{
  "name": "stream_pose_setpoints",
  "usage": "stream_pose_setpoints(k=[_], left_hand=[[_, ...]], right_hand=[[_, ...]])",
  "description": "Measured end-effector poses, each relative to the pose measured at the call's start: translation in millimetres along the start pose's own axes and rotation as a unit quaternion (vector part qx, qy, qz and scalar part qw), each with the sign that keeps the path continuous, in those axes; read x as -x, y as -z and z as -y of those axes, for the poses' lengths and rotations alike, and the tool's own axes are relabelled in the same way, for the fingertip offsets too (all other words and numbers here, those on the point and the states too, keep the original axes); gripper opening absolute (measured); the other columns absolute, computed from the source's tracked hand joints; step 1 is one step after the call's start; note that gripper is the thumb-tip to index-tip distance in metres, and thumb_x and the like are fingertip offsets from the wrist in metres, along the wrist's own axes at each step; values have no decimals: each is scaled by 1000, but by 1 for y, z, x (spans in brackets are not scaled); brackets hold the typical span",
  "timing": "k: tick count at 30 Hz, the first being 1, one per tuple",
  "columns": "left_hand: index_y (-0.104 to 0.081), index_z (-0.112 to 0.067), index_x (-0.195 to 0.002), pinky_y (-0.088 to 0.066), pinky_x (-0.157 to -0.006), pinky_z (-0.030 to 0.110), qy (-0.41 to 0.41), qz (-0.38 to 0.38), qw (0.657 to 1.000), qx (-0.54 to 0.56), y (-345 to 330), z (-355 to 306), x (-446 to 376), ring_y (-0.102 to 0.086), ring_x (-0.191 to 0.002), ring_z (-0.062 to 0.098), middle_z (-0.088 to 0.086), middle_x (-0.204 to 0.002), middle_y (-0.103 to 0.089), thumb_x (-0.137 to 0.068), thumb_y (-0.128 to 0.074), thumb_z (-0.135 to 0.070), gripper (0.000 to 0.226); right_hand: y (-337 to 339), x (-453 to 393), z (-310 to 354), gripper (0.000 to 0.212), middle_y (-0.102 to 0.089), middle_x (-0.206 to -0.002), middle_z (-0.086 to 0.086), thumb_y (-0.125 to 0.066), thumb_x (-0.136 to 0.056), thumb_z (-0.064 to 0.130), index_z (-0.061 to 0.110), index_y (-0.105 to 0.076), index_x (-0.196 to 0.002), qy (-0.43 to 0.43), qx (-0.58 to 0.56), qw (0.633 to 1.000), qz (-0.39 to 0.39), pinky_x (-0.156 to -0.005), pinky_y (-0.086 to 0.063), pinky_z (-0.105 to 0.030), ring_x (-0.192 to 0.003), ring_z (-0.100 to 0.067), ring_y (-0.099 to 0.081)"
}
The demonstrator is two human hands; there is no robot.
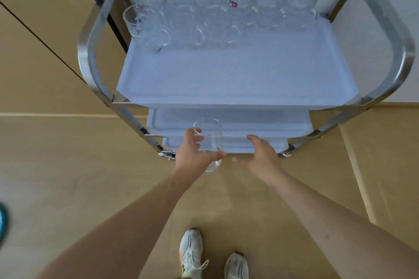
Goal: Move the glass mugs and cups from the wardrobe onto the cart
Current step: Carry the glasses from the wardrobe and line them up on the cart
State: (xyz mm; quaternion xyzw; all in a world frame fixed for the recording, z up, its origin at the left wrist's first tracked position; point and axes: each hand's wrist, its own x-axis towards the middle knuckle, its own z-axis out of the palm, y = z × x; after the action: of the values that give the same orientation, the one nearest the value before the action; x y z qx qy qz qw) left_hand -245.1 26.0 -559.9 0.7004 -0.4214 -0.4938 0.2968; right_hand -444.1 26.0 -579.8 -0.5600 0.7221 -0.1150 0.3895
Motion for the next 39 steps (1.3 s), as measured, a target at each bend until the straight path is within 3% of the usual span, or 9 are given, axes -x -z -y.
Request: stream_pose_setpoints(k=[6,12,22,29,32,36,39], left_hand=[[-44,-42,-122,-43,-78,22,-70,-28,997,-26,-38,45,-65,-53,-110,0,-21,-116,-55,-60,-95,-39,80],[-46,-35,-122,-49,-90,30,-147,-52,988,-19,-69,73,-136,-57,-109,8,-16,-113,-58,-59,-97,-37,81],[-51,-31,-114,-46,-75,23,-255,-70,962,63,-100,73,-236,-61,-101,10,-10,-109,-62,-56,-99,-29,75],[-53,-31,-117,-52,-84,28,-258,-52,960,96,-126,72,-260,-61,-107,13,-8,-115,-63,-47,-99,-34,84],[-52,-32,-120,-53,-88,30,-267,-54,958,87,-140,71,-263,-61,-108,11,-9,-115,-62,-53,-99,-32,81],[-49,-40,-125,-48,-78,19,-294,-78,951,63,-154,77,-267,-58,-103,-1,-14,-114,-61,-58,-96,-42,82],[-47,-39,-130,-47,-81,20,-294,-77,952,35,-153,74,-268,-57,-104,-2,-14,-118,-61,-58,-95,-45,87]], right_hand=[[-30,-72,-40,85,-42,-152,-6,-78,-83,47,22,-36,-152,30,29,999,-34,-107,-36,-36,-141,-26,-38],[-54,-146,-63,85,-47,-146,-9,-79,-79,50,22,-40,-149,65,31,993,-92,-103,-39,-34,-135,-30,-45],[-67,-243,-75,81,-54,-139,-14,-80,-78,47,21,-45,-146,168,35,966,-194,-96,-42,-32,-127,-33,-52],[-72,-252,-95,87,-56,-140,-7,-88,-70,43,23,-48,-144,182,-28,961,-204,-100,-41,-27,-129,-24,-53],[-72,-250,-103,91,-55,-141,-5,-91,-67,40,24,-47,-145,183,-44,961,-203,-99,-42,-27,-129,-23,-53],[-73,-250,-107,94,-56,-140,-4,-92,-65,41,25,-47,-145,196,-71,956,-204,-103,-45,-32,-129,-21,-53],[-74,-253,-103,96,-58,-138,-4,-94,-63,40,24,-48,-146,192,-98,956,-199,-103,-46,-31,-126,-20,-56]])
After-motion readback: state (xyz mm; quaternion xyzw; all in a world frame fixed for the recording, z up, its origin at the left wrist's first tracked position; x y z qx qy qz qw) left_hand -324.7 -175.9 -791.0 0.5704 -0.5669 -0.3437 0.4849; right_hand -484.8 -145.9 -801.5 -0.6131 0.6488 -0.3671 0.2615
